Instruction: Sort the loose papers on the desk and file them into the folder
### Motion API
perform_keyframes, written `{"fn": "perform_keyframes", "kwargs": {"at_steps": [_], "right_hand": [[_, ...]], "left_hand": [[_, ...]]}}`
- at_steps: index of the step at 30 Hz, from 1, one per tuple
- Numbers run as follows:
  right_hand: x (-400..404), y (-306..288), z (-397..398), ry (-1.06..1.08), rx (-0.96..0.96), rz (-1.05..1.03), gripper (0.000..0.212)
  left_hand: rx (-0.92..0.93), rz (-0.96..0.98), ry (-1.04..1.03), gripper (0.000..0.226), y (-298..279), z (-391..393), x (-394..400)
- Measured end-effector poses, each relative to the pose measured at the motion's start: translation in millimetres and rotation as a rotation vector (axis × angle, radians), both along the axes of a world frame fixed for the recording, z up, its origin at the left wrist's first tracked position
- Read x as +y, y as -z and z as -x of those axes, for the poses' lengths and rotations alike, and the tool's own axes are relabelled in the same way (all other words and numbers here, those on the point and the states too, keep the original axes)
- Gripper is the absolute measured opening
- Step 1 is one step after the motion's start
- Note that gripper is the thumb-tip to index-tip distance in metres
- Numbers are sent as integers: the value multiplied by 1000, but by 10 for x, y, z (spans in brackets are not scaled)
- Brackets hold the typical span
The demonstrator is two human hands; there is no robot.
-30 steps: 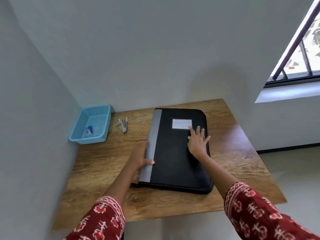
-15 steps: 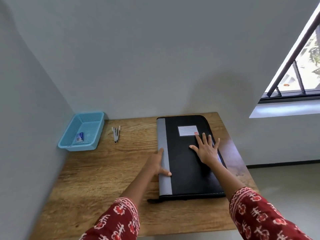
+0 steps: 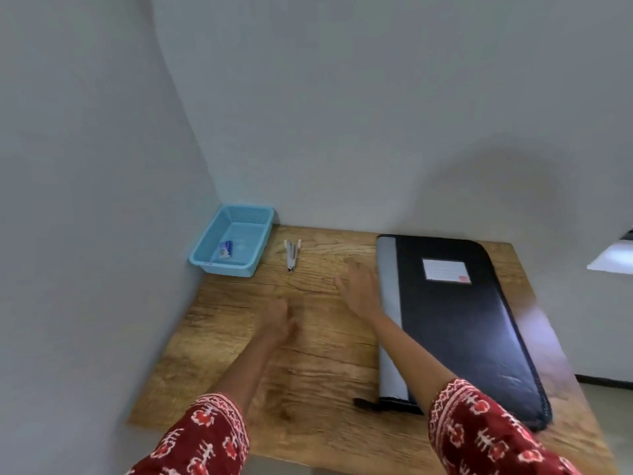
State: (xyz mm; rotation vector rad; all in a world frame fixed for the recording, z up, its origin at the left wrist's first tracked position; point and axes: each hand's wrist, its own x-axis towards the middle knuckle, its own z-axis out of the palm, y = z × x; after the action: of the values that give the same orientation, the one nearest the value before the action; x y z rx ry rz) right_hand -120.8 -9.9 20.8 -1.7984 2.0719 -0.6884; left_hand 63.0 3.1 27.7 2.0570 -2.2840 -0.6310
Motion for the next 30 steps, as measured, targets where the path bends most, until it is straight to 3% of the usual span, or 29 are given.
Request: {"fn": "perform_keyframes", "kwargs": {"at_steps": [8, 14, 18, 23, 27, 30], "right_hand": [[-794, 133, -981, 98, -290, -51, 37], [-1239, 297, -1198, 201, -286, -105, 42], [-1443, 97, -1150, 273, -298, -68, 40], [-1654, -379, -1435, 105, -272, 79, 40], [-1759, -402, -1919, -82, -265, -19, 40], [-1804, -137, -2166, -108, -134, -111, 42]], "left_hand": [[-183, -5, -228, 28, -66, -1044, -540], [-156, -108, -264, 60, -56, -1321, -918], [-204, -150, -235, 65, -113, -1354, -1072], [-222, -147, -217, 66, -123, -1409, -1178], [-209, -143, -197, 63, -125, -1419, -1208], [-171, -108, -206, 60, -89, -1479, -1170]]}}
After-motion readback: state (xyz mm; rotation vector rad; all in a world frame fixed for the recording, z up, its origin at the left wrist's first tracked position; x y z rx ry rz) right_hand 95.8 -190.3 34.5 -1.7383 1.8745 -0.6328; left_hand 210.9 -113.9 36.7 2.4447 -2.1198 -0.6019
